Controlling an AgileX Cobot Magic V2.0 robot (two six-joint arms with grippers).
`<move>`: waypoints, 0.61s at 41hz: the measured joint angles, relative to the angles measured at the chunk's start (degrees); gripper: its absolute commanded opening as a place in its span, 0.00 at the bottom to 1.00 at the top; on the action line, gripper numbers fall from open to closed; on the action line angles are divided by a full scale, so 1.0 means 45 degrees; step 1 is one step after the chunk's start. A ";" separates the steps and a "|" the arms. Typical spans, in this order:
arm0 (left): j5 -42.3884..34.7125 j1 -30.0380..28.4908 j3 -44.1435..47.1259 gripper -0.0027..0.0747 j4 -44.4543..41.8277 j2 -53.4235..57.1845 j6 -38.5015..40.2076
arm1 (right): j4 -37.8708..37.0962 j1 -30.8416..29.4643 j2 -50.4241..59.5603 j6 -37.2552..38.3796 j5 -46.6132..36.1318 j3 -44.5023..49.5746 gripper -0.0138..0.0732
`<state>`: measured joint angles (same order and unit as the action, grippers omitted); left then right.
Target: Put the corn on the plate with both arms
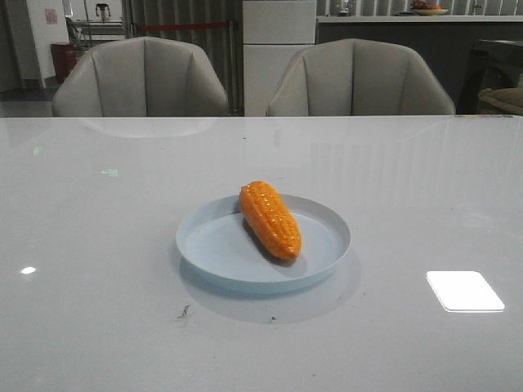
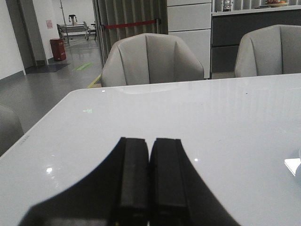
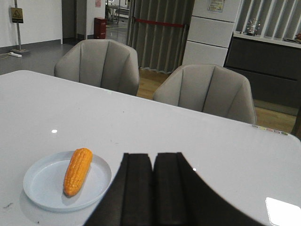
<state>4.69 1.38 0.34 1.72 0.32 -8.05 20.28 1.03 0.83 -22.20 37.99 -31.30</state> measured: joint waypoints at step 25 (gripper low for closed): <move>0.0070 0.0000 0.0000 0.15 0.0000 0.0000 0.0000 | -0.4806 0.0297 0.0028 0.4841 -0.6191 0.4939 0.22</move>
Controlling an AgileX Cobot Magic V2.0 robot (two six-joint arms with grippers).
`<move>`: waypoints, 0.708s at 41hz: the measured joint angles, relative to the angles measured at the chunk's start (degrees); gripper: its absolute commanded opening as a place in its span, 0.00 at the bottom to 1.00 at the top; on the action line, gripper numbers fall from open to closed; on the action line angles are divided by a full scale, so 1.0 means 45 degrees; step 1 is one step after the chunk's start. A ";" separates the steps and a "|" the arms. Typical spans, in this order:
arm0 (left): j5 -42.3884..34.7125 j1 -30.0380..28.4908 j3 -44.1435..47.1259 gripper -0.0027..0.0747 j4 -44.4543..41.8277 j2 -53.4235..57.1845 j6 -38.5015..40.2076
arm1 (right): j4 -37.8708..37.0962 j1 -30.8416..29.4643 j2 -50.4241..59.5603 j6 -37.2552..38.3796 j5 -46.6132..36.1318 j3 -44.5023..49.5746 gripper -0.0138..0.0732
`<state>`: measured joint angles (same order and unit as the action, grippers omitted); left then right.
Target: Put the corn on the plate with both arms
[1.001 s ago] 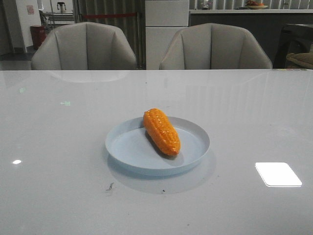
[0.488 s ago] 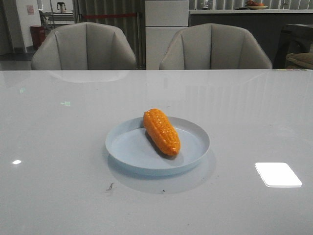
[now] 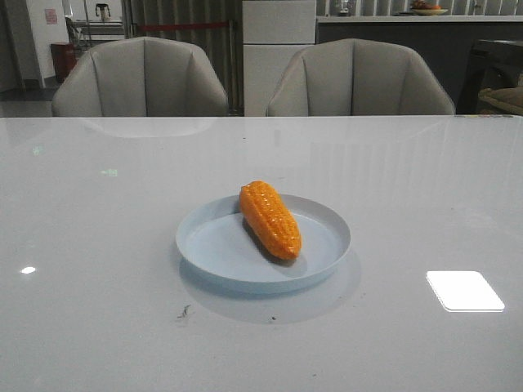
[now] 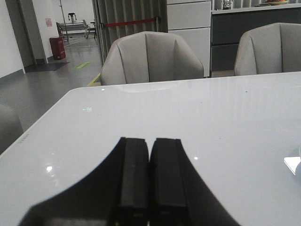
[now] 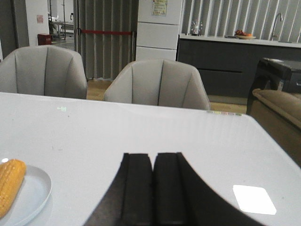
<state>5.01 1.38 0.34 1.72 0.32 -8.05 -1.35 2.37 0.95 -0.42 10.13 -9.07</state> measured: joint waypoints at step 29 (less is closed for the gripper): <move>0.0024 0.0000 0.0000 0.15 0.0000 0.0000 0.0000 | -0.0207 0.0000 0.0000 0.0354 -0.1279 0.2385 0.22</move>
